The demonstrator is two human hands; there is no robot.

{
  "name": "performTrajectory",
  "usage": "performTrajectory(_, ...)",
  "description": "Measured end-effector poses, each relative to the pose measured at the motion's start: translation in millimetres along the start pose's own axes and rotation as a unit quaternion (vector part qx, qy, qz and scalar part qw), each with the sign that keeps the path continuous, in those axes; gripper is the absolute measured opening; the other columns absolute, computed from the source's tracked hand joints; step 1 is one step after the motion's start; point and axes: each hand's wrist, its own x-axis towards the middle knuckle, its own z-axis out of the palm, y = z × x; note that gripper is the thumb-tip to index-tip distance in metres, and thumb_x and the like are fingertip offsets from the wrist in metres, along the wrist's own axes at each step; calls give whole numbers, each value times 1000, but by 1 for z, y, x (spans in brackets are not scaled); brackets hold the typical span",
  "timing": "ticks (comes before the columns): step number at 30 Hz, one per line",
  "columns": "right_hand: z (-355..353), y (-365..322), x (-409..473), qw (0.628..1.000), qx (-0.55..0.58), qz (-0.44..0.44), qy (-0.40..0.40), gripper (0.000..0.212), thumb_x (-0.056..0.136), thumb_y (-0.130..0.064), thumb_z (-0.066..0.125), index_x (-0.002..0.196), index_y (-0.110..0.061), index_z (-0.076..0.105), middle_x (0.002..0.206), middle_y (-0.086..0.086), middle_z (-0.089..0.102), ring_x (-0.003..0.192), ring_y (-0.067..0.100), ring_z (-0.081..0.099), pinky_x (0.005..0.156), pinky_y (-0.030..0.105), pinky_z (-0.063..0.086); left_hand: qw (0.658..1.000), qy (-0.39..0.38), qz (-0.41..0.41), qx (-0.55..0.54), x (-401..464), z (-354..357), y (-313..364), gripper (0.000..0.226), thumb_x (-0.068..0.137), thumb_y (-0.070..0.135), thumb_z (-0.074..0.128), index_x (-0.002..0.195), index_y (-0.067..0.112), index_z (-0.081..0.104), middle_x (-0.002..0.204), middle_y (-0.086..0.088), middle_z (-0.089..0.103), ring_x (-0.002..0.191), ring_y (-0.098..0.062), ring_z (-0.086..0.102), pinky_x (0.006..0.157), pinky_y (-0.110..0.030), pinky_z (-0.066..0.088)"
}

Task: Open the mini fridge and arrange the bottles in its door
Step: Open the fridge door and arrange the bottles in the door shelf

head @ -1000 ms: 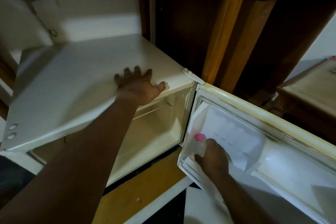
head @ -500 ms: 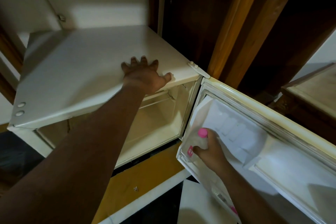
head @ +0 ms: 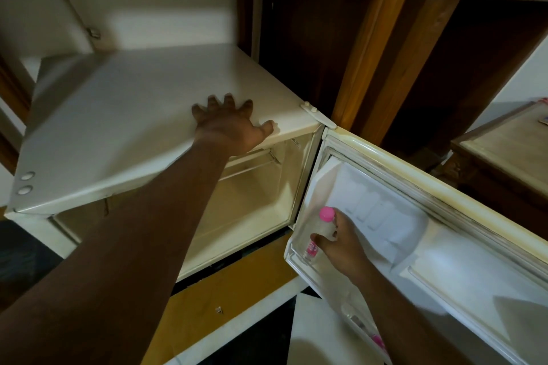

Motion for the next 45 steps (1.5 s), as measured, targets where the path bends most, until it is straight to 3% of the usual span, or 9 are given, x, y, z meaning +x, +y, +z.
performTrajectory(12, -62, 101, -84, 946, -277, 158, -58, 49, 83, -31, 72, 125, -12, 55, 126, 8, 60, 112, 21, 58, 90, 27, 45, 1000, 20, 16, 14, 3, 2, -1, 99, 78, 89, 13, 156, 30, 27, 161, -15, 28, 145, -45, 24, 112, -64, 22)
performTrajectory(16, -77, 99, -94, 851, -436, 267, -122, 27, 85, -28, 71, 98, -7, 61, 119, 2, 66, 102, 15, 64, 90, 27, 51, 999, 26, 20, 10, 6, 3, -2, 101, 77, 91, 12, 156, 30, 27, 159, -15, 30, 143, -45, 27, 111, -64, 25)
performTrajectory(21, -96, 116, -110, 824, -498, 219, -159, 54, 85, -37, 68, 130, -13, 51, 134, 10, 56, 123, 25, 54, 106, 40, 43, 999, 29, 20, 12, 6, 3, -4, 106, 73, 93, 8, 155, 29, 28, 158, -16, 33, 141, -46, 30, 110, -64, 25)
performTrajectory(27, -103, 122, -118, 942, -320, 91, -50, 49, 67, -41, 81, 107, -24, 58, 97, -13, 58, 99, 12, 60, 77, 12, 45, 999, 34, 23, 9, 6, 3, -4, 114, 66, 96, 2, 154, 29, 30, 155, -16, 35, 138, -45, 33, 106, -61, 28)
performTrajectory(30, -91, 111, -120, 985, -152, 79, 24, 54, 68, -32, 84, 114, -22, 58, 103, -13, 59, 102, 9, 59, 70, 6, 39, 999, 29, 20, 7, 5, 2, -4, 111, 69, 95, 3, 155, 29, 28, 156, -16, 34, 139, -44, 32, 107, -60, 28)
performTrajectory(34, -60, 90, -119, 982, 60, 64, 165, 41, 62, -13, 90, 93, -25, 66, 88, -9, 70, 79, -3, 63, 65, 6, 46, 999, 32, 11, 5, 6, 5, -4, 107, 71, 94, 5, 156, 33, 27, 158, -13, 33, 140, -41, 31, 108, -58, 27)
performTrajectory(38, -8, 59, -107, 960, 98, 35, 260, 37, 66, -14, 87, 93, -30, 67, 88, 0, 64, 65, 13, 62, 61, 20, 51, 999, 44, 3, 15, 10, 10, -6, 107, 70, 95, -1, 156, 36, 25, 158, -9, 33, 140, -39, 32, 107, -56, 28)
performTrajectory(43, 19, 15, -72, 953, 45, 11, 298, 37, 78, -18, 78, 113, -17, 68, 118, 7, 61, 109, 26, 59, 93, 37, 50, 999, 49, -5, 9, 23, 22, -11, 112, 63, 99, -4, 154, 41, 27, 159, -4, 32, 140, -38, 31, 106, -56, 29)
performTrajectory(45, 15, 2, -61, 956, 6, 26, 293, 39, 79, -19, 73, 118, -17, 65, 128, 4, 56, 125, 22, 49, 106, 28, 37, 999, 49, -4, -4, 27, 25, -15, 111, 63, 100, -1, 153, 41, 30, 157, -5, 33, 138, -39, 32, 106, -58, 29)
